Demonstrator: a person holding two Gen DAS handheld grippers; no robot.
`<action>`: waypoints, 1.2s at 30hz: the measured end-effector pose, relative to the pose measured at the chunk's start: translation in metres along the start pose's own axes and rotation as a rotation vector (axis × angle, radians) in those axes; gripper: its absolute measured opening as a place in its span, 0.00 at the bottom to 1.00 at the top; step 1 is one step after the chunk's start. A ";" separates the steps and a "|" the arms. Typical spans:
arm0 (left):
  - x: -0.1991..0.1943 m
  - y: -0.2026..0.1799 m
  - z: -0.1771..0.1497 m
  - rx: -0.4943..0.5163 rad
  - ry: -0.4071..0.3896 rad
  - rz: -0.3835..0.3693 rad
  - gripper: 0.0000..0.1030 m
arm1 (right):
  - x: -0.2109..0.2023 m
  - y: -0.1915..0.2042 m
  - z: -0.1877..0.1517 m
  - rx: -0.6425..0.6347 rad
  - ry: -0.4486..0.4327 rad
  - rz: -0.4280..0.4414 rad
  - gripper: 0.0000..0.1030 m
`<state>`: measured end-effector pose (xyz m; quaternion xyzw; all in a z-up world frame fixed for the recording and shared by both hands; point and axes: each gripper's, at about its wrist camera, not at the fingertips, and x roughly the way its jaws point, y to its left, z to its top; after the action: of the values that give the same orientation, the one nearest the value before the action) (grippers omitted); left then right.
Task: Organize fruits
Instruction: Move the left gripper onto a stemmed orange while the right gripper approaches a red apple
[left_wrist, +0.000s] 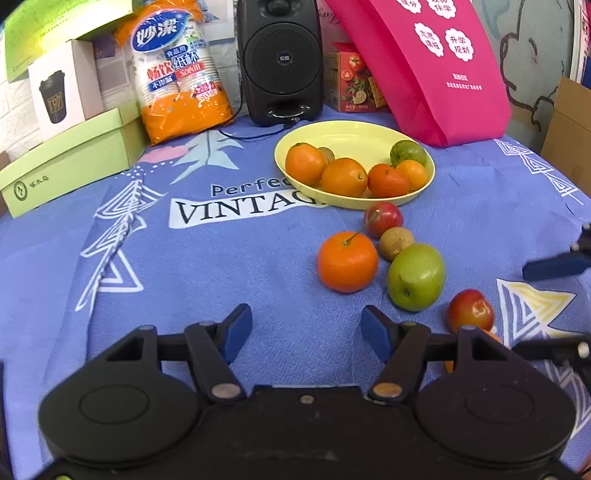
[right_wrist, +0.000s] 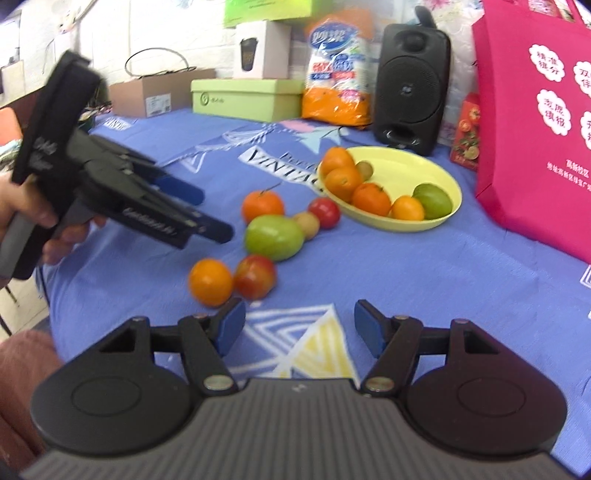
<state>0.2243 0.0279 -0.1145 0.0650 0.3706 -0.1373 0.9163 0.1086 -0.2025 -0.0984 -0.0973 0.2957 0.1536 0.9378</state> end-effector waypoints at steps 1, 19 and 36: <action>0.002 0.000 0.001 0.004 -0.003 -0.003 0.66 | 0.000 0.002 -0.002 -0.006 0.007 0.012 0.63; 0.041 0.001 0.027 -0.001 -0.027 -0.020 0.70 | 0.010 0.026 0.000 -0.075 -0.006 0.126 0.64; 0.039 0.007 0.021 0.005 -0.038 -0.049 0.40 | 0.023 0.002 0.010 -0.023 -0.003 0.034 0.59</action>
<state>0.2670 0.0221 -0.1260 0.0556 0.3544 -0.1616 0.9193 0.1313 -0.1926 -0.1040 -0.1028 0.2939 0.1729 0.9344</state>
